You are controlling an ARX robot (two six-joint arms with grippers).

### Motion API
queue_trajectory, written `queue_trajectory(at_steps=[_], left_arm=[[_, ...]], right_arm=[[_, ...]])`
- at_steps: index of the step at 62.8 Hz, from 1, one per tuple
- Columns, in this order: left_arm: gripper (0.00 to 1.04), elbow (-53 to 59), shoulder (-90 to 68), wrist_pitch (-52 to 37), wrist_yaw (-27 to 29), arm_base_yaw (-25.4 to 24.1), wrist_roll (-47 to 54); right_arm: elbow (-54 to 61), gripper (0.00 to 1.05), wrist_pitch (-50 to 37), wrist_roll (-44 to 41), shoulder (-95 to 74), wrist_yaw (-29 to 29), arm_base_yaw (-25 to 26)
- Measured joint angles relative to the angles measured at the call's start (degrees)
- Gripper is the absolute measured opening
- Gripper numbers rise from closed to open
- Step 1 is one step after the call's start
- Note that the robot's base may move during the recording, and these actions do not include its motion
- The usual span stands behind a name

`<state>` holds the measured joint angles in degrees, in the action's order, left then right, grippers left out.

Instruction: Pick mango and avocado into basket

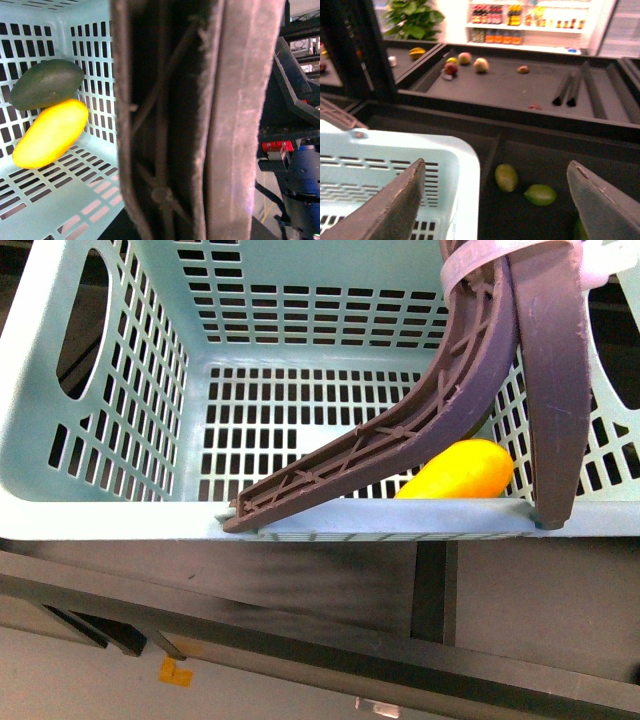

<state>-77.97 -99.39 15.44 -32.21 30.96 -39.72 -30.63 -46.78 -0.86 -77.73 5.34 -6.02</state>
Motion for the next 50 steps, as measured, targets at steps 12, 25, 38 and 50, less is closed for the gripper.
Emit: queue_trajectory(at_steps=[12, 25, 38, 50], left_arm=[[0.15, 0.0, 0.0, 0.0, -0.13, -0.07, 0.11], [0.15, 0.0, 0.0, 0.0, -0.11, -0.07, 0.02], [0.15, 0.0, 0.0, 0.0, 0.04, -0.09, 0.04], [0.15, 0.0, 0.0, 0.0, -0.13, -0.07, 0.0]], right_arm=[[9.03, 0.38, -2.4, 0.15, 6.67, -0.87, 1.33], [16.02, 0.05, -2.6, 0.24, 13.18, -4.28, 3.56], [21.38, 0.02, -0.61, 0.37, 20.44, -5.22, 5.88], [24.74, 0.02, 2.91, 0.42, 27.23, -5.22, 5.92]])
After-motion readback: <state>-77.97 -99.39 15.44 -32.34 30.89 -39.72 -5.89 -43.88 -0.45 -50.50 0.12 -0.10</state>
